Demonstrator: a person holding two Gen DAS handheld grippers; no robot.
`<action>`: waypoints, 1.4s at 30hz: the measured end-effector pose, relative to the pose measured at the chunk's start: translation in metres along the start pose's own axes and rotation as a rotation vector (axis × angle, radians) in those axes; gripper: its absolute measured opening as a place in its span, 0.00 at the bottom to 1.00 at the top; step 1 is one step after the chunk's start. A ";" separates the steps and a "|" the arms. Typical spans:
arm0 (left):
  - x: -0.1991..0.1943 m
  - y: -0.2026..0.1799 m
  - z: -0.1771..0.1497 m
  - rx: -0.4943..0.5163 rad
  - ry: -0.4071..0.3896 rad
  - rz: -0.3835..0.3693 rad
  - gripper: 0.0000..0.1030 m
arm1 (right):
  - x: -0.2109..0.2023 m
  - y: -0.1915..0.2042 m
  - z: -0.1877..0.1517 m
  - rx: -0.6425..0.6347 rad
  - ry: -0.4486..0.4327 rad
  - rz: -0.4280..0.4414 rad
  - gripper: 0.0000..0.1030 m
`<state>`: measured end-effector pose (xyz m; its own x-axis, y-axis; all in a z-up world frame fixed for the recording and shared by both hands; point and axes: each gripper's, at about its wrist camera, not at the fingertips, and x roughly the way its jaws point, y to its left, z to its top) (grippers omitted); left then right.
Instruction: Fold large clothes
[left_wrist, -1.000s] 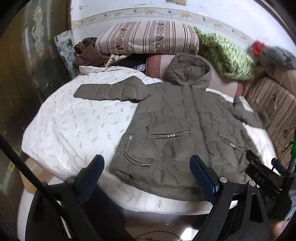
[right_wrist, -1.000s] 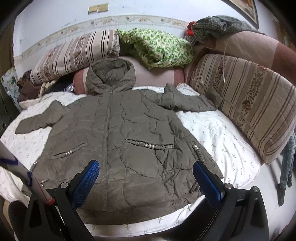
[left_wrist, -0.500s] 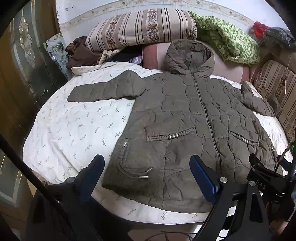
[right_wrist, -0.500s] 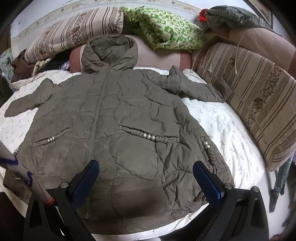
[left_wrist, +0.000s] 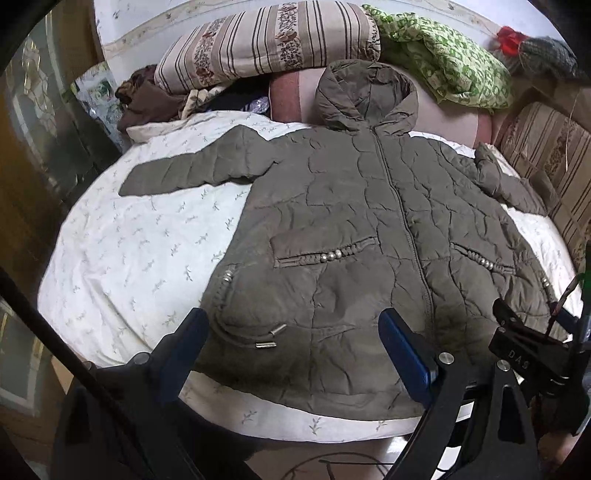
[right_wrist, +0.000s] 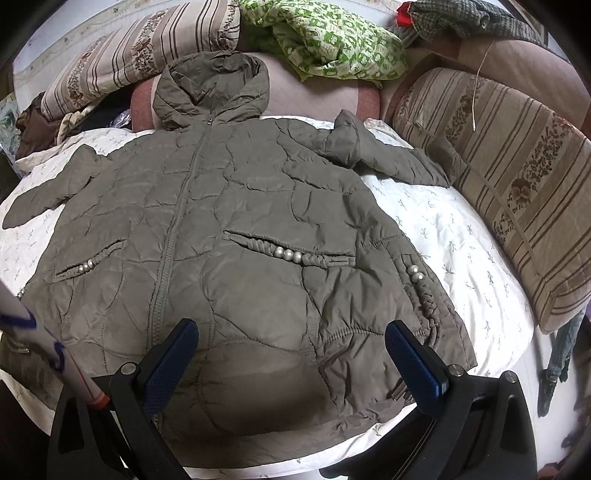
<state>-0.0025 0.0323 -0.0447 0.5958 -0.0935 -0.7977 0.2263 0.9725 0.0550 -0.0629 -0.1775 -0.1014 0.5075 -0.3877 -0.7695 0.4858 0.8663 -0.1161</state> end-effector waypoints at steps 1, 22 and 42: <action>0.001 0.002 0.000 -0.008 0.005 0.000 0.90 | 0.000 0.000 0.000 0.000 0.001 -0.001 1.00; 0.016 0.031 -0.010 -0.058 0.045 0.037 0.90 | 0.001 0.018 -0.007 -0.054 0.033 -0.016 1.00; 0.030 0.084 0.001 -0.161 0.040 0.105 0.90 | 0.006 0.032 -0.007 -0.109 0.049 -0.030 1.00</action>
<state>0.0347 0.1110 -0.0633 0.5778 0.0157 -0.8160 0.0362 0.9983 0.0448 -0.0496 -0.1498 -0.1140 0.4574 -0.4007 -0.7938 0.4191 0.8845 -0.2050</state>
